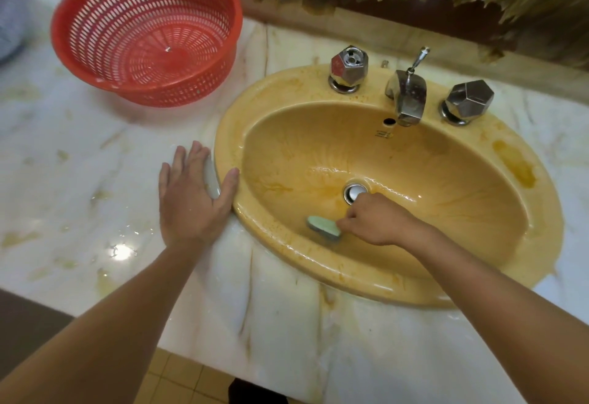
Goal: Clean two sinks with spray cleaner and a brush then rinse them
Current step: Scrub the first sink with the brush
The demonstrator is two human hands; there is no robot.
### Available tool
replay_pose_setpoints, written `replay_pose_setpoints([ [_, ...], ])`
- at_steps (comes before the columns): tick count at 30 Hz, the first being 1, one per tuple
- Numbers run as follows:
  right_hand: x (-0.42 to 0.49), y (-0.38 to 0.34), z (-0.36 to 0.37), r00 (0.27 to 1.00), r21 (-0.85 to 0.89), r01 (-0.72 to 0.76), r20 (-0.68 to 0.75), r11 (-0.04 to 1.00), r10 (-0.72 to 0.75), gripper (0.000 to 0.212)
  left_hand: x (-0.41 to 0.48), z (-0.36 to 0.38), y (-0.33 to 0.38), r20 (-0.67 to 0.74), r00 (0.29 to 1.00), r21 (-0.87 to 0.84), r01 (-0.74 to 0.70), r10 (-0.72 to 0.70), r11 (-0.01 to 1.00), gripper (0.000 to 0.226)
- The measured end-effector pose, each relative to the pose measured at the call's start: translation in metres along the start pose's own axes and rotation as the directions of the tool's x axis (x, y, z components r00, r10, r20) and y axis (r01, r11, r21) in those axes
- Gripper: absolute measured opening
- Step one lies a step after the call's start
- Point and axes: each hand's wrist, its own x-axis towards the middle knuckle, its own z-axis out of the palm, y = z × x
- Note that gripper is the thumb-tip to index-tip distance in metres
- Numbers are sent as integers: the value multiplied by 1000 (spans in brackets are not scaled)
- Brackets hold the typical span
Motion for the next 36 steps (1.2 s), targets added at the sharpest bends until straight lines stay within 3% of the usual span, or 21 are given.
replay_pose_setpoints([
  [2, -1, -8, -3, 993, 78, 50, 105, 996, -58, 36, 0, -1, 0, -2, 1000, -1, -4, 4, 1000, 76],
  [6, 5, -2, 7, 995, 31, -76, -67, 997, 78, 35, 0, -1, 0, -2, 1000, -2, -5, 5, 1000, 72],
  [10, 4, -14, 13, 995, 242, 47, 77, 969, -68, 36, 8, -3, 0, -30, 999, -74, 34, -36, 997, 55],
  [12, 9, -13, 17, 1000, 153, -1, -5, 988, 2, 40, 19, -7, -4, -38, 999, -89, 6, -10, 996, 52],
  [14, 14, -11, 23, 993, 248, -53, -87, 967, 76, 42, 26, -9, -7, 6, 999, -94, -32, 33, 995, 53],
  [17, 14, -23, 21, 993, 350, 58, 72, 935, -88, 46, 28, -7, -7, 67, 994, -74, -86, 91, 993, 54],
  [20, 20, -21, 23, 1000, 301, 31, -7, 953, -30, 44, 28, -7, -6, 88, 989, -20, -117, 118, 993, 55],
  [21, 22, -21, 23, 1000, 335, -5, 15, 942, 1, 42, 29, -6, -6, 96, 988, -7, -123, 123, 992, 56],
  [24, 25, -23, 21, 981, 473, -7, 174, 881, -86, 34, 29, -5, -6, 114, 985, 26, -134, 130, 991, 56],
  [26, 28, -24, 24, 995, 348, 25, 86, 937, -59, 37, 29, -4, -6, 121, 983, 40, -144, 139, 989, 57],
  [28, 32, -23, 28, 998, 319, -43, -22, 947, 53, 39, 30, -4, -7, 125, 983, 44, -144, 138, 989, 58],
  [30, 37, -26, 29, 997, 388, -33, 79, 921, 3, 37, 31, -4, -7, 129, 983, 48, -138, 131, 989, 59],
  [32, 37, -31, 26, 979, 511, -119, 202, 851, 16, 31, 31, -3, -7, 133, 982, 51, -138, 130, 989, 59],
  [35, 46, -26, 27, 996, 291, -88, -6, 953, 93, 36, 31, -3, -8, 136, 982, 57, -143, 134, 988, 60],
  [36, 48, -27, 26, 997, 336, -80, 5, 938, 83, 37, 32, -3, -8, 138, 981, 59, -143, 134, 988, 60],
])
